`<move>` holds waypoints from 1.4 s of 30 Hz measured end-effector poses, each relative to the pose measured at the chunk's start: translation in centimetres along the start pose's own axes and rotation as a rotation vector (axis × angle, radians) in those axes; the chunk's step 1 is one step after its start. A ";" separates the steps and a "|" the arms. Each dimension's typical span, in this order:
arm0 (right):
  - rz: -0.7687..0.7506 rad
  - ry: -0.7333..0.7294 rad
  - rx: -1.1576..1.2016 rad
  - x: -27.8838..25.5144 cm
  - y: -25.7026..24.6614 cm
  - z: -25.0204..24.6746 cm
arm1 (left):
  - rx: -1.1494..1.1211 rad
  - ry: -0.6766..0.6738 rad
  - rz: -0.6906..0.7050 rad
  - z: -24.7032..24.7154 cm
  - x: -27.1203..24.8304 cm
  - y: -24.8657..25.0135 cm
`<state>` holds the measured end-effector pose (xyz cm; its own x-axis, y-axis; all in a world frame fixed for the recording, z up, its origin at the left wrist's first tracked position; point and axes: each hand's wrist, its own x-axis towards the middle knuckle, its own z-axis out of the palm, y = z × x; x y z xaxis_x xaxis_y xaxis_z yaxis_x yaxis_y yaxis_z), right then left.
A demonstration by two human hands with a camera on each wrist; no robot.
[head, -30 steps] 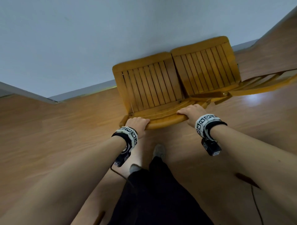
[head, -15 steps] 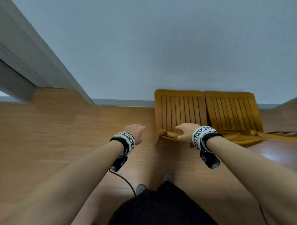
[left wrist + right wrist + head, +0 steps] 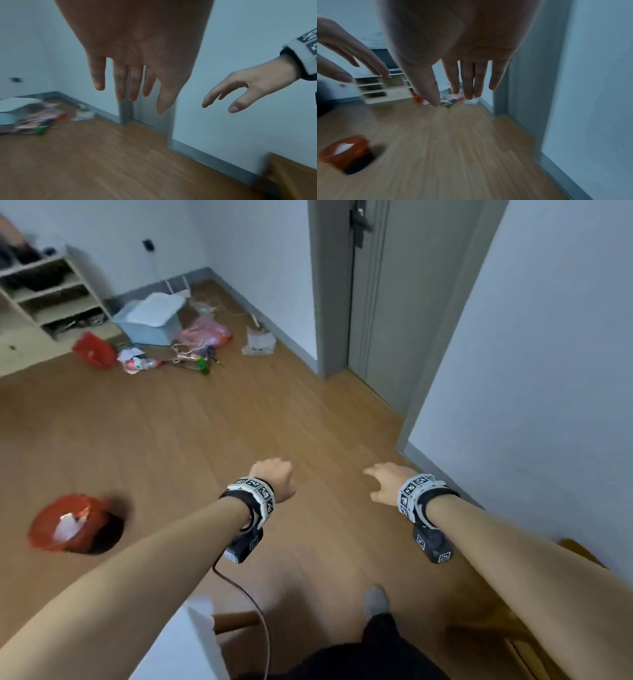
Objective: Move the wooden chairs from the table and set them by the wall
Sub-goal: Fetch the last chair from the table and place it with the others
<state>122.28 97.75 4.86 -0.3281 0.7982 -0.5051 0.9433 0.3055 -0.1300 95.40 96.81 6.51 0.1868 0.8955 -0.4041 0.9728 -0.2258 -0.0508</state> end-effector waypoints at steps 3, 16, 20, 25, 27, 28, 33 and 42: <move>-0.158 0.025 -0.095 6.6 -6.6 -4.2 | -0.065 0.030 -0.162 -0.1 -1.3 -8.3; -0.774 -0.003 -0.424 32.0 -35.6 -16.1 | -0.300 0.054 -0.822 1.1 -4.7 -34.6; -0.924 -0.005 -0.523 35.4 -45.6 -17.6 | -0.392 0.062 -1.018 1.7 -9.7 -39.1; -1.123 -0.002 -0.549 36.3 -59.0 -16.8 | -0.465 0.019 -1.254 4.7 -17.0 -43.7; -1.186 -0.020 -0.548 36.3 -63.5 -16.0 | -0.503 0.004 -1.328 6.2 -19.1 -45.1; -1.225 -0.031 -0.554 36.2 -66.3 -15.6 | -0.517 -0.008 -1.372 7.2 -20.5 -46.2; -1.372 -0.001 -0.624 36.0 -77.3 -14.1 | -0.580 0.012 -1.514 11.3 -24.6 -52.3; -1.503 -0.039 -0.782 37.5 -97.5 -12.6 | -0.651 0.057 -1.665 15.4 -33.2 -65.8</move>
<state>17.37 104.43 9.40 -0.8325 -0.4233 -0.3575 -0.4304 0.9004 -0.0639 23.12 76.05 9.19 -0.9602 0.0128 -0.2789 0.0114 0.9999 0.0066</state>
